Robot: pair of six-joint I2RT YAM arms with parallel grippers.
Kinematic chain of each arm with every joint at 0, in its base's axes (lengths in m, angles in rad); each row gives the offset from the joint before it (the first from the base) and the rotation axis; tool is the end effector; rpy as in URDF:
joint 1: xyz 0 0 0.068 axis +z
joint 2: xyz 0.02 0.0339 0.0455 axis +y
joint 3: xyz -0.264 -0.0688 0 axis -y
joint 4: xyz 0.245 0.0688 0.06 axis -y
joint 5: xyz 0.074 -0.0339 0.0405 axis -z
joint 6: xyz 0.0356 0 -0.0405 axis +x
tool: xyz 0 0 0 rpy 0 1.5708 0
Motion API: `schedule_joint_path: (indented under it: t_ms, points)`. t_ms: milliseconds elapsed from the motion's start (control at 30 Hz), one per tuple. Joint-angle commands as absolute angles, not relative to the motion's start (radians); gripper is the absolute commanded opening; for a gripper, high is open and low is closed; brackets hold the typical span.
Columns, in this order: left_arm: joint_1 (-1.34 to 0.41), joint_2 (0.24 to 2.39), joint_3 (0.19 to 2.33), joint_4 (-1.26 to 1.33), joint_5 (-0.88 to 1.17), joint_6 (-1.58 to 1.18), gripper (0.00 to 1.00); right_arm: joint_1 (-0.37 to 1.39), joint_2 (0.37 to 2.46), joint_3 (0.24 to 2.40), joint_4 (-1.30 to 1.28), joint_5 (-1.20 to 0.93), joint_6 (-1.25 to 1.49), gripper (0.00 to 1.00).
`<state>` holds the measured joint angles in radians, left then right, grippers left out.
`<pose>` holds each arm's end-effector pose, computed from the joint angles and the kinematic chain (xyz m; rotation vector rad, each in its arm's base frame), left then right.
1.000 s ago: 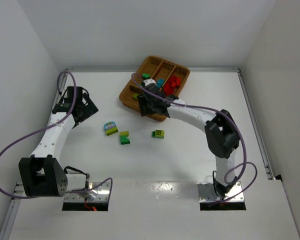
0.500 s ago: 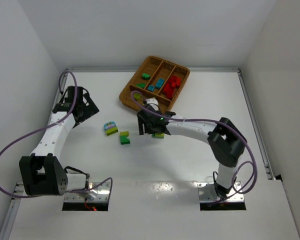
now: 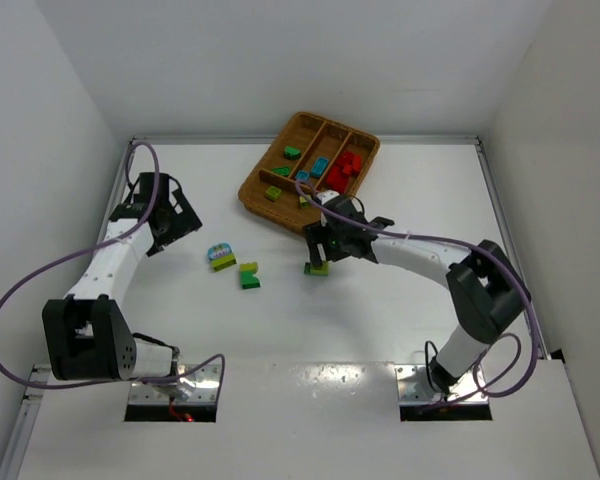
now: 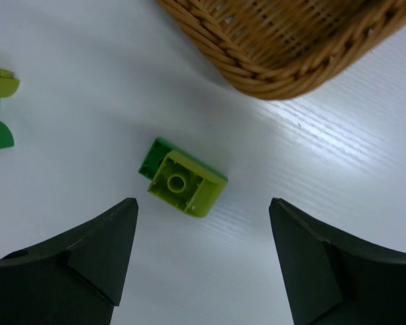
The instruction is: Sort the legos into containers by color
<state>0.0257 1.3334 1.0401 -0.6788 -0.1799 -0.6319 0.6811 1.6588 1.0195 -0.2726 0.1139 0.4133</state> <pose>0.2710 0.0133 0.2666 -0.8797 2.3612 -0.0152 0.2687 0.2126 0.1920 -0.2858 2.4870 0.3234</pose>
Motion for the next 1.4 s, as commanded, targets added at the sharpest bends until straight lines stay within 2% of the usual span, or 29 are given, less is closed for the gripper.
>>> schedule_joint_path:
  t_ms: [0,200,400,567,700,1167,1367]
  points:
    - [0.02,1.333,1.045,-0.658,-0.173,-0.62,1.0,0.664,1.704,1.028,-0.178,-0.04,0.325,0.8]
    - [0.02,1.333,1.045,-0.658,-0.173,-0.62,1.0,0.663,1.799,1.075,-0.155,-0.15,0.316,0.8]
    - [0.02,1.333,1.045,-0.658,-0.173,-0.62,1.0,0.686,1.789,1.063,-0.173,-0.161,0.316,0.78]
    - [0.02,1.333,1.045,-0.658,-0.173,-0.62,1.0,0.721,1.75,1.042,-0.23,-0.045,0.298,0.7]
    - [0.02,1.333,1.045,-0.658,-0.164,-0.62,1.0,0.741,1.763,1.051,-0.256,0.018,0.275,0.59]
    - [0.02,1.333,1.035,-0.649,-0.122,-0.609,1.0,0.804,1.816,1.109,-0.253,0.133,0.236,0.5]
    - [0.011,1.333,1.026,-0.617,-0.048,-0.56,1.0,0.804,1.85,1.155,-0.253,0.124,0.236,0.39]
